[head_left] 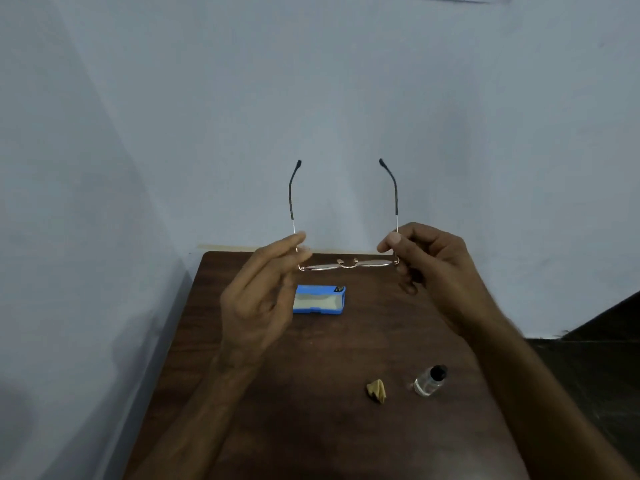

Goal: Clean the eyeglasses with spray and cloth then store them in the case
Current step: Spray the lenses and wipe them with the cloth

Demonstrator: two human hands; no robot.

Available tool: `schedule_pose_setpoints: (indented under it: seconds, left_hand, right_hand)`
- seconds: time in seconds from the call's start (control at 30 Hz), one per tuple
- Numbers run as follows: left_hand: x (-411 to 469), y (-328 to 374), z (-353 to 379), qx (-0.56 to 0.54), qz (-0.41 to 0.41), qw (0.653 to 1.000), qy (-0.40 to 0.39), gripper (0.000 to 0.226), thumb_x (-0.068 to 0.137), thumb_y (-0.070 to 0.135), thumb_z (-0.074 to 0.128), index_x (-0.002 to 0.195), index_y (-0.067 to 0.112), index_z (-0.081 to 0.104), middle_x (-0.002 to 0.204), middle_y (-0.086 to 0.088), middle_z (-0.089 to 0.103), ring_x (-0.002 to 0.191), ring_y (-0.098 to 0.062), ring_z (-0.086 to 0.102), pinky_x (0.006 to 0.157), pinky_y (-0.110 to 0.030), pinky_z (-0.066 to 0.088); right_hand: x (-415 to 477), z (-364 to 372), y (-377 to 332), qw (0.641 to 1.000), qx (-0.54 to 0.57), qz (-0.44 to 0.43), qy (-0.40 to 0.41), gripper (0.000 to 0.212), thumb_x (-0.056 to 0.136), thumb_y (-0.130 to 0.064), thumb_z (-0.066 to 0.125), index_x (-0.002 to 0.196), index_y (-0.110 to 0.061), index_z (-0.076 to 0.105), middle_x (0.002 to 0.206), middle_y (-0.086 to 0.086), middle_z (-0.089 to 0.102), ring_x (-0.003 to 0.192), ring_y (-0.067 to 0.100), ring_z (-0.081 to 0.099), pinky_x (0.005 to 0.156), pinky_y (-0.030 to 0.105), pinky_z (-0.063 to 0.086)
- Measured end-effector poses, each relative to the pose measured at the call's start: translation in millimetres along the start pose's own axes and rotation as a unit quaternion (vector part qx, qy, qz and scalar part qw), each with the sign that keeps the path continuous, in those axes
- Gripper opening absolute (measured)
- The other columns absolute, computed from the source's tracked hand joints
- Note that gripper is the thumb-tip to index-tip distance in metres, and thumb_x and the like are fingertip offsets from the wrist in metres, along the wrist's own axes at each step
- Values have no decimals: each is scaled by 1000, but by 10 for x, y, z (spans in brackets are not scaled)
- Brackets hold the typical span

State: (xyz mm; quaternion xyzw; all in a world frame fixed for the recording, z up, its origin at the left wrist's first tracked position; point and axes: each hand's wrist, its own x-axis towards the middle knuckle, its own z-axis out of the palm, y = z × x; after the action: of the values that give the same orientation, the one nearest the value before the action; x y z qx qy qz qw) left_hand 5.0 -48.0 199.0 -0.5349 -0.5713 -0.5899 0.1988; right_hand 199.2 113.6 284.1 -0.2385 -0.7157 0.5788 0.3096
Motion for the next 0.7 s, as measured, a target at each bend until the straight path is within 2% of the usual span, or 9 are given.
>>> schedule_pose_setpoints:
  seconds: [0.07, 0.17, 0.23, 0.37, 0.47, 0.53, 0.63, 0.7]
  left_hand:
    - [-28, 55, 26, -25, -64, 996, 48, 27, 110, 10, 56, 131, 8, 72, 141, 3, 69, 126, -13, 70, 104, -21, 55]
    - [-102, 186, 129, -124, -185, 971, 87, 40, 104, 12, 66, 143, 13, 61, 141, 8, 70, 117, -14, 75, 93, -19, 61]
    - [-153, 178, 169, -171, -230, 954, 84, 44, 102, 20, 73, 143, 16, 60, 133, 3, 74, 114, -20, 77, 93, -24, 62]
    - [-211, 101, 191, -103, -250, 960, 76, 27, 98, 32, 79, 122, 21, 77, 114, 11, 80, 110, -18, 78, 92, -23, 62]
    - [-206, 48, 191, -84, -271, 958, 50, 41, 95, 54, 75, 113, 18, 80, 103, 10, 81, 99, -21, 79, 84, -31, 66]
    - [-196, 28, 202, -79, -285, 955, 30, 50, 92, 64, 73, 109, 18, 81, 99, 8, 81, 95, -21, 79, 81, -36, 68]
    - [-202, 1, 238, -67, -271, 960, 6, 41, 94, 56, 75, 106, 18, 81, 97, 9, 81, 93, -20, 79, 79, -41, 67]
    - [-228, -21, 272, -53, -233, 971, -9, 24, 97, 39, 78, 104, 16, 81, 97, 11, 80, 92, -17, 78, 77, -36, 66]
  right_hand:
    - [-65, 62, -51, 993, -100, -55, 22, 23, 105, -24, 60, 95, -7, 72, 64, 8, 55, 56, 15, 48, 54, 24, 44]
    - [-145, 130, -91, 970, -207, -116, 56, 20, 104, -22, 62, 93, -7, 70, 69, 6, 61, 62, 10, 53, 62, 13, 43]
    - [-187, 160, -74, 953, -252, -147, 80, 19, 103, -18, 64, 91, -4, 68, 70, 5, 62, 65, 13, 56, 62, 15, 43]
    - [-221, 159, 104, 917, -311, -218, 118, 13, 99, -11, 67, 93, 0, 72, 79, 5, 68, 71, 19, 63, 70, 16, 47]
    - [-218, 106, 318, 909, -316, -242, 128, 10, 99, -9, 69, 96, -1, 72, 87, 4, 70, 79, 19, 65, 73, 26, 51]
    - [-211, 68, 459, 907, -314, -245, 137, 9, 101, -11, 68, 98, -3, 71, 88, 1, 69, 79, 15, 64, 72, 25, 50]
    - [-204, -3, 635, 916, -294, -234, 142, 11, 103, -17, 66, 100, -9, 71, 87, -7, 67, 78, 5, 62, 70, 20, 49]
    - [-205, -56, 740, 928, -269, -220, 138, 14, 105, -23, 63, 100, -13, 70, 85, -10, 66, 77, 8, 64, 67, 25, 52]
